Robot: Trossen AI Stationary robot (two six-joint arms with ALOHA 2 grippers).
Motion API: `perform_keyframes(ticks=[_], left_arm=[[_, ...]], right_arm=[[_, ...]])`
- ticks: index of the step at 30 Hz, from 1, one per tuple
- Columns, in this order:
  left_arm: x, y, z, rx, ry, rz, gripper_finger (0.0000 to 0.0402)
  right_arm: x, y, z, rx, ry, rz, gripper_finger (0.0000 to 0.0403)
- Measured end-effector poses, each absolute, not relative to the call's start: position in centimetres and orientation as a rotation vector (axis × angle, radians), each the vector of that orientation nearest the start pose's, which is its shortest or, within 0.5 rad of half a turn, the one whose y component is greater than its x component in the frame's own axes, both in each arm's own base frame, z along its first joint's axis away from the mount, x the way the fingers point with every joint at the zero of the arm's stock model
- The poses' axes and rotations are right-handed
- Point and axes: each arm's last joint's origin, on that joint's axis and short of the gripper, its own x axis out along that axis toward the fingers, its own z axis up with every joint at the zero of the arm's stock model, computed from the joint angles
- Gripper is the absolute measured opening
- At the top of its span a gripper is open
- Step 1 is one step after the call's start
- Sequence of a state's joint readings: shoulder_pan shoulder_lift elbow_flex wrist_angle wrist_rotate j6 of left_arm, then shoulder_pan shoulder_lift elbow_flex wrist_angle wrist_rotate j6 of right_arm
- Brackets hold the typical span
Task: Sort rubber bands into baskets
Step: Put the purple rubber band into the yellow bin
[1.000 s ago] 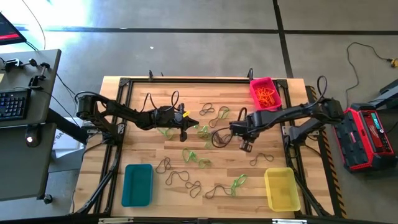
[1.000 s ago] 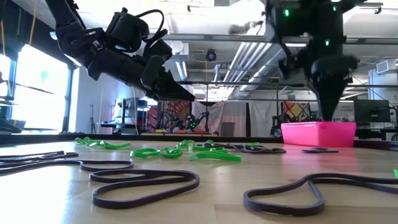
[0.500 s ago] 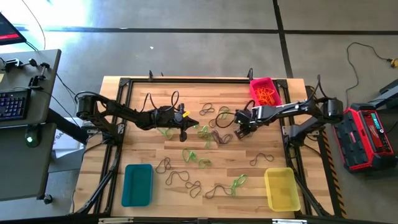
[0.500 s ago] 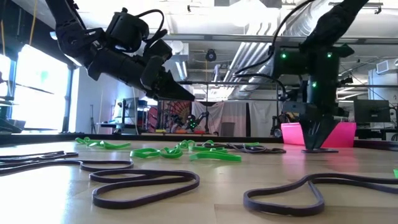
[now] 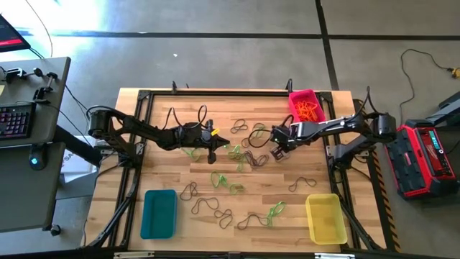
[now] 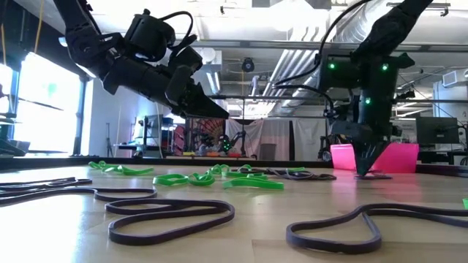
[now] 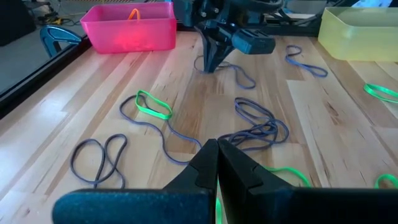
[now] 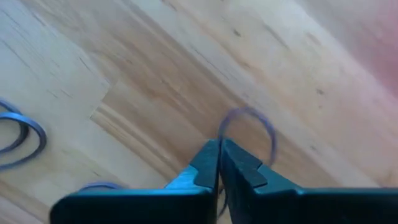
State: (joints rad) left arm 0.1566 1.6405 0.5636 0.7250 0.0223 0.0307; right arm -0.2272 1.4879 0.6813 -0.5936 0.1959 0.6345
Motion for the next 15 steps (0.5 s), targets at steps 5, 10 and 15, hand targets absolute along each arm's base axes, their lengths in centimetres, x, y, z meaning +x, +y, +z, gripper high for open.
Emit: perform_keyframes(ticks=[5,10,15], left_arm=[[29.5,4.6,14.6,-0.005,0.354,0.128,0.0000],[29.5,4.6,14.6,-0.004,0.354,0.128,0.0000],[29.5,4.6,14.6,-0.004,0.355,0.128,0.0000]], right_arm=[[23.2,-4.5,16.2,0.511,1.212,-0.714,0.0001],[24.1,-2.0,19.9,0.453,1.187,-0.654,0.0000],[24.0,0.2,21.4,0.498,1.208,-0.687,0.0002]])
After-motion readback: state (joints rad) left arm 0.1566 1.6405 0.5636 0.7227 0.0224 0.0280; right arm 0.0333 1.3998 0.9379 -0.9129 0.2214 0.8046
